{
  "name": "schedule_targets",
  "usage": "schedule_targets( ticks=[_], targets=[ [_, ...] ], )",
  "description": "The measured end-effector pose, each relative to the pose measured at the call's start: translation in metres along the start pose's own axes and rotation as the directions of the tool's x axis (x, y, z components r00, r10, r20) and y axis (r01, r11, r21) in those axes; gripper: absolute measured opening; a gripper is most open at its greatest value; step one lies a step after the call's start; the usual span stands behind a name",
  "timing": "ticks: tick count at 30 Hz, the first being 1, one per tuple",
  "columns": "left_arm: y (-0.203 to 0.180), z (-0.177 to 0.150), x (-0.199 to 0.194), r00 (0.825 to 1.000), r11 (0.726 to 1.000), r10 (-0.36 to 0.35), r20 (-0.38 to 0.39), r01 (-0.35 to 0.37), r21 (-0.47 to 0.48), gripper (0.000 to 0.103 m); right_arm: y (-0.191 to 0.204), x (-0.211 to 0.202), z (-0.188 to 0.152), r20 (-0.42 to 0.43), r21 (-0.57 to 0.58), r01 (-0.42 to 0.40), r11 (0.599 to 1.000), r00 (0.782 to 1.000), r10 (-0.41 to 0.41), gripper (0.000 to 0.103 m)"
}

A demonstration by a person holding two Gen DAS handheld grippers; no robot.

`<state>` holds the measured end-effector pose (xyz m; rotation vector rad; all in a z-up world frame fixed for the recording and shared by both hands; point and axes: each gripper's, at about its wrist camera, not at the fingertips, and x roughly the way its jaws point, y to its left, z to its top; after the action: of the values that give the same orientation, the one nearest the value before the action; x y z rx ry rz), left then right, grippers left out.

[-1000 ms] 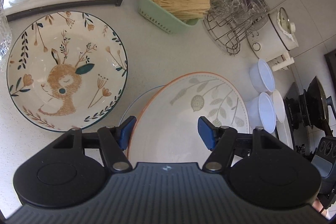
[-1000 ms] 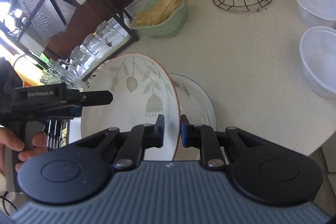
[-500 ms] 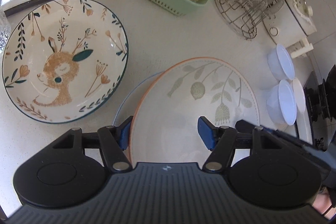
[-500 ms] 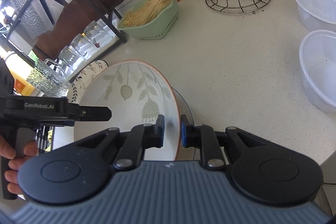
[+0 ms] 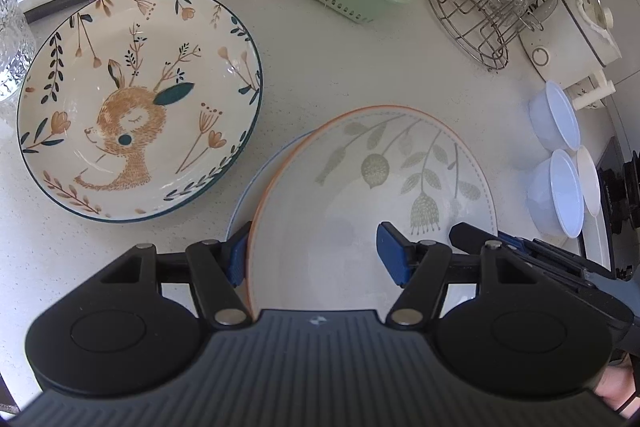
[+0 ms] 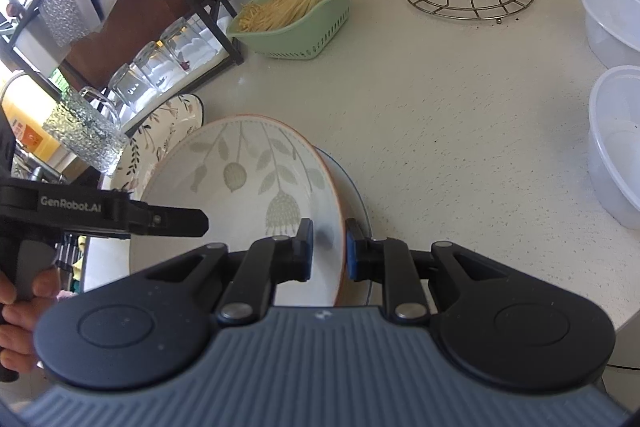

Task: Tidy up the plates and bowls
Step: 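Lift the leaf-pattern plate with both tools and carry it over the rose plate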

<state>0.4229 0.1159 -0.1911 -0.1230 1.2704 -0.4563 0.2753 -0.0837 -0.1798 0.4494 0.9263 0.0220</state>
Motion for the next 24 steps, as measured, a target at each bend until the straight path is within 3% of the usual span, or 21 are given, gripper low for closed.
schedule_targets(
  ticks=[10, 24],
  targets=[
    [0.019, 0.001, -0.001, 0.998, 0.982, -0.067, -0.018, 0.063, -0.177, 0.069, -0.001, 0.003, -0.001, -0.002, 0.022, -0.008, 1.0, 1.0, 0.008, 0.021],
    [0.019, 0.005, 0.0, 0.996, 0.96, -0.042, -0.082, 0.018, -0.278, 0.07, -0.01, 0.005, -0.001, -0.001, 0.109, -0.055, 0.993, 0.998, 0.056, 0.021]
  ],
)
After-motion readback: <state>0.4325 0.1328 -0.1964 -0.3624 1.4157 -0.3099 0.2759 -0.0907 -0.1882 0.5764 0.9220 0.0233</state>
